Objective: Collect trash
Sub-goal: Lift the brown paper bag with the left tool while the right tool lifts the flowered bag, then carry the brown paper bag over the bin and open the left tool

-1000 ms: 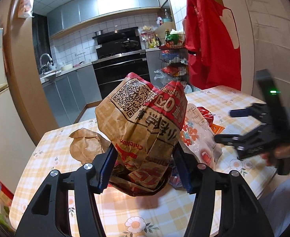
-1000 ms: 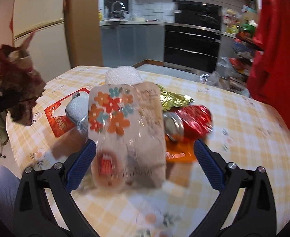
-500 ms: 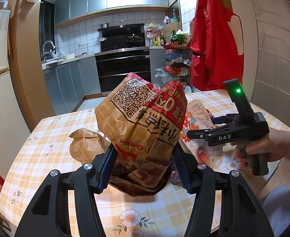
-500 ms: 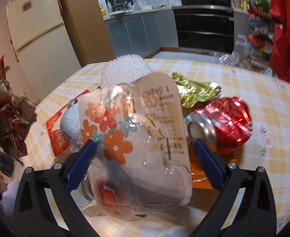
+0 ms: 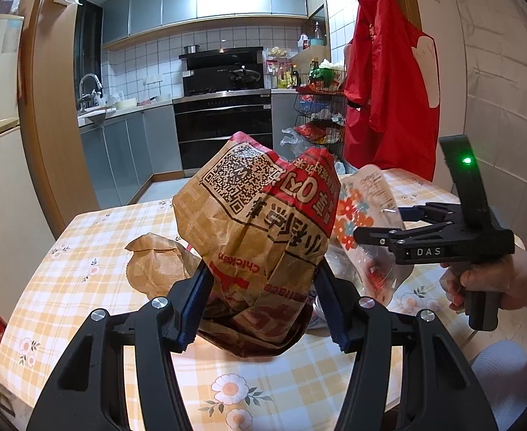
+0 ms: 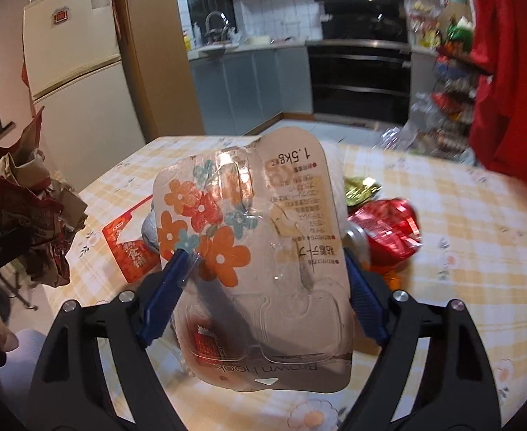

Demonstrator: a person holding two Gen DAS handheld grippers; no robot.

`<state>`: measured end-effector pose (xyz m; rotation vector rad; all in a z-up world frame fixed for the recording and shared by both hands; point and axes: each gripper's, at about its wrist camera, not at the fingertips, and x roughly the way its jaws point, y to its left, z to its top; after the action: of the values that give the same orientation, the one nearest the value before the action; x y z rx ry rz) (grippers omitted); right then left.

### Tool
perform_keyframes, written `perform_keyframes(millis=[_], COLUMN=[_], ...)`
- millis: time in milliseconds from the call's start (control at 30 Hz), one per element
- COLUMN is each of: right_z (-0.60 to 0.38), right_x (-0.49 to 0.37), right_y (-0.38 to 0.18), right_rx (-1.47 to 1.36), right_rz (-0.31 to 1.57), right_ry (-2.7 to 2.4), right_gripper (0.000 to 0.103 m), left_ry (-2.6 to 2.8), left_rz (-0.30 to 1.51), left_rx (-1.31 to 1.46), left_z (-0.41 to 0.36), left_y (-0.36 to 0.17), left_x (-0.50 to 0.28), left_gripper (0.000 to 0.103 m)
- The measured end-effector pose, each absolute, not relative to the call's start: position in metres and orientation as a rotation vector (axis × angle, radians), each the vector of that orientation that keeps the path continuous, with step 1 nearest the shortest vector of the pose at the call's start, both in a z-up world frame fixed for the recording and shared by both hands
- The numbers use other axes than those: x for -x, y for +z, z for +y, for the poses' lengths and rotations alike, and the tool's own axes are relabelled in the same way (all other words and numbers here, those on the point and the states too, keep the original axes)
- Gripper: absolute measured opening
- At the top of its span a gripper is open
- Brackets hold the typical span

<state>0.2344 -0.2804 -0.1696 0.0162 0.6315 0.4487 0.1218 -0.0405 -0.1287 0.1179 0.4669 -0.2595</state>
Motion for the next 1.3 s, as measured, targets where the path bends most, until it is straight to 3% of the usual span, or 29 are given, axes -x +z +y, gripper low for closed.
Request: perform_keyframes(millis=[600, 1300], right_z=[-0.325, -0.322], right_x=[-0.095, -0.01], right_y=[-0.13, -0.108], right_rx=[-0.197, -0.18], right_rz=[0.498, 0.428], right_ry=[0.257, 0.277], right_gripper=[0.083, 0.083], left_ry=[-0.308, -0.41], left_rz=[0.509, 0.727], left_rx=[-0.045, 0.077], left_z=[-0.028, -0.037], left_y=[-0.112, -0.151], left_x=[-0.057, 0.012], left_gripper=[0.056, 0.058])
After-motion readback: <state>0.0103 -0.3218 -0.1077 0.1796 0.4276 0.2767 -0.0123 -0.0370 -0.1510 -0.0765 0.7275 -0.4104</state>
